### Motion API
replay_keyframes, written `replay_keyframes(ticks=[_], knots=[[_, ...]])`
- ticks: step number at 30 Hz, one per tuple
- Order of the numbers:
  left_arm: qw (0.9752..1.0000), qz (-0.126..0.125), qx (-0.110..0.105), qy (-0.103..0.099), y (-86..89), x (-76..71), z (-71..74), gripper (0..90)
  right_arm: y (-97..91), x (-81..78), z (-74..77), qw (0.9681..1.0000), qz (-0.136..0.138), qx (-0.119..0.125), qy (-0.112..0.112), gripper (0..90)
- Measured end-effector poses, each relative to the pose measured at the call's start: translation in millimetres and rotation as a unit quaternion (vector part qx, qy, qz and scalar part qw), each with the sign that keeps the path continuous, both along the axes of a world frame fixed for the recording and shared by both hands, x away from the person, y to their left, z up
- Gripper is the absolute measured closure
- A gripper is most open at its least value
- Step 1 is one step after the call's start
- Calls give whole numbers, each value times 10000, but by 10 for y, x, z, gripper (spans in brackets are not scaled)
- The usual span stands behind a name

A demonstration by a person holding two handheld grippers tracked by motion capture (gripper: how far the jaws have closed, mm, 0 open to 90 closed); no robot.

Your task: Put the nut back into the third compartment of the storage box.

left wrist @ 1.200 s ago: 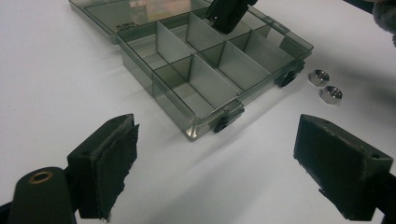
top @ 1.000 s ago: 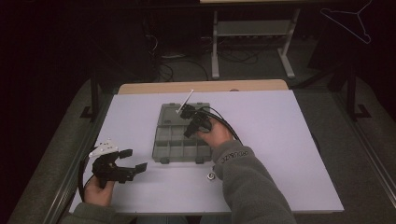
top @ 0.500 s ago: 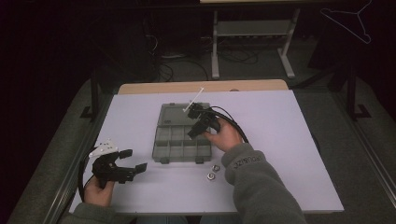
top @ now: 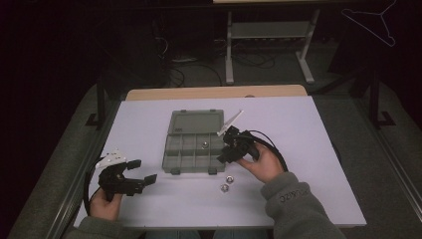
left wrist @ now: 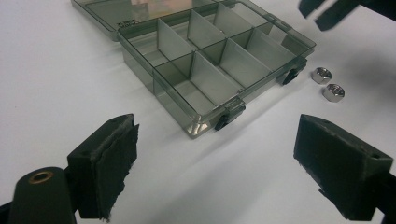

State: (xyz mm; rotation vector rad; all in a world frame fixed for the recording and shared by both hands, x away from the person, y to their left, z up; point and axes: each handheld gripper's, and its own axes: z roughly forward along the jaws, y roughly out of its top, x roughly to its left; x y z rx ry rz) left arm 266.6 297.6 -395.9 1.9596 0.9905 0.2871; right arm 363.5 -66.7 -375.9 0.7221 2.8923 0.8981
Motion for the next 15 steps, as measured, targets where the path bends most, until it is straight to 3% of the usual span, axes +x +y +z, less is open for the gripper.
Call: replay_keyframes(ticks=[6, 15], knots=[[10000, 2, -3, 12, -8, 0, -6, 128, -129, -208, -109, 10000, -11, 20, 22, 599], [10000, -21, 40, 13, 1, 2, -8, 128, -200, -347, -334, 9998, -12, -91, 153, 598]])
